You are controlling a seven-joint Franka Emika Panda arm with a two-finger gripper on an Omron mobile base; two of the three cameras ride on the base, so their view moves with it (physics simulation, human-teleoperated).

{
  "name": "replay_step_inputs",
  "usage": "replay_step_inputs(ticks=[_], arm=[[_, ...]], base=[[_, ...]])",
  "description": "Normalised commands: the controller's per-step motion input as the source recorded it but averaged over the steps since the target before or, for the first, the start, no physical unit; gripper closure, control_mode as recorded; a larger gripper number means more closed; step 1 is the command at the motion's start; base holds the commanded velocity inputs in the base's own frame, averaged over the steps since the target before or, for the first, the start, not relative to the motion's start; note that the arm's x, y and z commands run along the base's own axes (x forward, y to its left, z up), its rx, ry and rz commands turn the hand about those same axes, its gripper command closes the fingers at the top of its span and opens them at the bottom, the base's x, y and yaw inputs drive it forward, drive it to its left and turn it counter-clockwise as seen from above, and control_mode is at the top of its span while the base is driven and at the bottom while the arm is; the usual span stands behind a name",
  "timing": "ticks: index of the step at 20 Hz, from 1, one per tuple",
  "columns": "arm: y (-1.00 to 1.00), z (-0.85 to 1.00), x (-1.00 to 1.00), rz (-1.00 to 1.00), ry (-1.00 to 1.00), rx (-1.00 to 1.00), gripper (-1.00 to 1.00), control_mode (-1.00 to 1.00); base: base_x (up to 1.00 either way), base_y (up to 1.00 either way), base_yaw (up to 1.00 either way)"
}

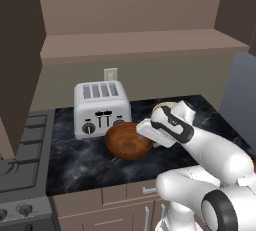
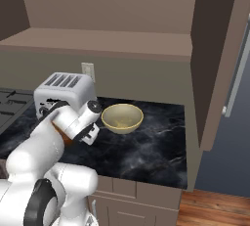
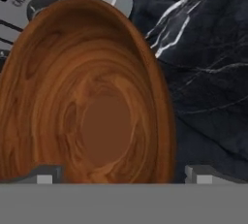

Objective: Open the cabinet. Pick the bowls from the counter and place them in the cabinet. Then close the cabinet.

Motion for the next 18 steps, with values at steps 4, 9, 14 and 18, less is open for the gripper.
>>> replay_step_inputs(ticks=[4, 9, 14, 18], arm=[[0.03, -0.21, 0.19, 0.00, 0.01, 0.00, -1.00, -1.00], [0.02, -0.24, 0.07, 0.00, 0.00, 0.00, -1.00, -1.00], [0.14, -0.23, 0.04, 0.00, 0.00, 0.00, -1.00, -1.00], [0.48, -0.20, 0.03, 0.00, 0.00, 0.00, 1.00, -1.00]], base=[[0.00, 0.00, 0.00], [0.00, 0.00, 0.00], [0.00, 0.00, 0.00], [0.00, 0.00, 0.00]])
